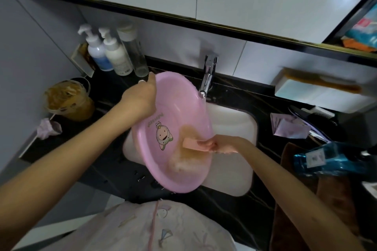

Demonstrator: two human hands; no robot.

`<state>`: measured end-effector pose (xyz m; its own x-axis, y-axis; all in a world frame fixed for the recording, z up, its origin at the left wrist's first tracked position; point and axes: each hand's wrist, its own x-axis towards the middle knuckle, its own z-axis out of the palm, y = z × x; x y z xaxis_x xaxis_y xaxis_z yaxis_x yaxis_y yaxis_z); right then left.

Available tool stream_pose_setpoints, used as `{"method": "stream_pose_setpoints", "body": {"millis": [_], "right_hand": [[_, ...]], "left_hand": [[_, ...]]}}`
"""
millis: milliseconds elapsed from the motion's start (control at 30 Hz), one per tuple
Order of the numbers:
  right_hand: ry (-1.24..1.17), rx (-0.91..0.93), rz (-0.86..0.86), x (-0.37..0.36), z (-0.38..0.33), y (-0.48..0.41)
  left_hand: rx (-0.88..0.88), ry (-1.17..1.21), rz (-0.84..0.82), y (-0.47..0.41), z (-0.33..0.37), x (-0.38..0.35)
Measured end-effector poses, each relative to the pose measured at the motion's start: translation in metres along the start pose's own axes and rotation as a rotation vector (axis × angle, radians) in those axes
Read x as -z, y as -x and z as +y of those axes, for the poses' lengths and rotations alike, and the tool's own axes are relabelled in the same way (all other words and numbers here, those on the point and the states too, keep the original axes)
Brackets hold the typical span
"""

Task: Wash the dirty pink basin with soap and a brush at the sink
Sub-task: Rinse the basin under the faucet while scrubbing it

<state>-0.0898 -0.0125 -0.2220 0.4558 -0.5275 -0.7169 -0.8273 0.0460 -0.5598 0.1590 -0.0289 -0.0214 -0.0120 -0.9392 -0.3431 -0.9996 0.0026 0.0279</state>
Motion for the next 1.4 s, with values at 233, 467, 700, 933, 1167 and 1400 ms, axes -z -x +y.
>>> {"method": "stream_pose_setpoints", "body": {"millis": [233,467,700,933,1167,1400], "right_hand": [[0.493,-0.014,0.324,0.054,-0.016,-0.002],[0.878,0.07,0.593,0.082,-0.039,-0.014],[0.41,-0.012,0.264,0.037,-0.015,-0.003],[-0.078,-0.074,-0.009,0.016,-0.001,-0.003],[0.273,0.05,0.086,0.055,-0.002,-0.023],[0.883,0.152,0.522,0.087,-0.03,-0.02]], "left_hand": [[-0.139,0.108,0.015,-0.018,0.002,0.012],[-0.219,0.031,-0.084,-0.066,0.009,0.026],[-0.203,-0.048,-0.218,-0.085,0.021,0.027],[-0.143,-0.121,-0.201,-0.073,0.035,0.03],[0.022,-0.099,0.063,-0.022,0.032,0.005],[-0.078,0.05,0.012,-0.044,0.021,0.016]]}}
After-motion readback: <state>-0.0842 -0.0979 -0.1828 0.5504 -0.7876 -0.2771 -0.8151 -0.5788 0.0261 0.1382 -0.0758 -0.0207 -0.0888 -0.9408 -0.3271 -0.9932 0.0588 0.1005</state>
